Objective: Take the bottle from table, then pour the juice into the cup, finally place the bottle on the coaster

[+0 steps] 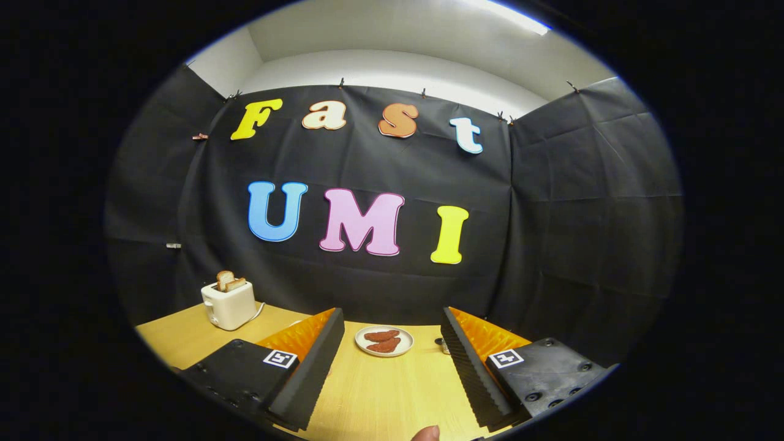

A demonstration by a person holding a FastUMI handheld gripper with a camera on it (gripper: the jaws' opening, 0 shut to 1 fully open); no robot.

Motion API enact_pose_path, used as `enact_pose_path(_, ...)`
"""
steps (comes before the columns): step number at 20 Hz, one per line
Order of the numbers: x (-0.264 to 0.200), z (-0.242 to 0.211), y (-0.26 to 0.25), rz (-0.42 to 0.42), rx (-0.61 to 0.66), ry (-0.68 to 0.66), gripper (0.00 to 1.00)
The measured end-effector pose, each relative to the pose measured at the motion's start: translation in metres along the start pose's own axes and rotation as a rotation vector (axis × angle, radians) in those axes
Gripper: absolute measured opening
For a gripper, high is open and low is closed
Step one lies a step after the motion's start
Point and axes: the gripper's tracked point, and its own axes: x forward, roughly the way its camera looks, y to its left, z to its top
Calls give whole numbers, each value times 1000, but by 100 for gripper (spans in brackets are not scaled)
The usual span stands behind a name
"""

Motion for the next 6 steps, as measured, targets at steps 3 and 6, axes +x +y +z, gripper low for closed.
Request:
enact_pose_path(3, -2, 5, 2, 9, -18, -1, 97)
enact_pose_path(6, -5, 10, 3, 11, -17, -10, 97)
